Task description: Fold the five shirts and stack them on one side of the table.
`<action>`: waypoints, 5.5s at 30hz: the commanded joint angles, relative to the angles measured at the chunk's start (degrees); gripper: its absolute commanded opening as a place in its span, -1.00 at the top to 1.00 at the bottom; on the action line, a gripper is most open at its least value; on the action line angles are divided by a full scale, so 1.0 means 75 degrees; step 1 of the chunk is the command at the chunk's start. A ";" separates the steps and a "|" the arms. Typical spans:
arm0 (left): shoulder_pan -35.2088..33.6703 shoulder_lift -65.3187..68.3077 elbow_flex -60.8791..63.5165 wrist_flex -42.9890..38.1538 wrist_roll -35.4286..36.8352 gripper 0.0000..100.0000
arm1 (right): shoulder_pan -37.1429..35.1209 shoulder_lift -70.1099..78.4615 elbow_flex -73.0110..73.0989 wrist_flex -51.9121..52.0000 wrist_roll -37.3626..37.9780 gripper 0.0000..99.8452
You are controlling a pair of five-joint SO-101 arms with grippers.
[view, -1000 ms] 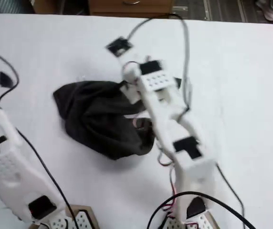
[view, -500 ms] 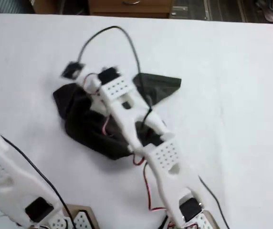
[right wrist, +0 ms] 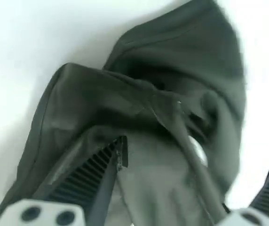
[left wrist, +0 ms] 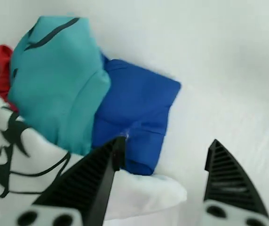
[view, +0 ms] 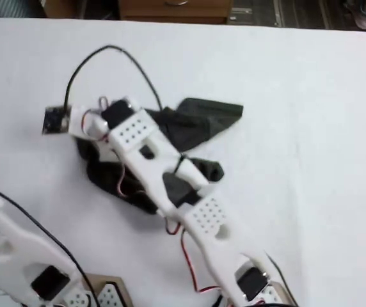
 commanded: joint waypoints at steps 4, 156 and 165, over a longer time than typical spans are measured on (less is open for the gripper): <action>-0.0563 -0.0481 -0.0029 -0.0117 -0.0082 0.41 | -0.0111 0.0779 -0.0234 -0.0604 0.0059 0.16; 0.9260 0.2848 -0.1495 0.0797 0.5392 0.41 | 0.8973 -0.9653 0.4372 0.1084 0.0094 0.96; 1.0034 0.2872 -0.1952 0.0785 0.5404 0.41 | 0.8949 -0.9676 0.4372 0.1084 0.0094 0.96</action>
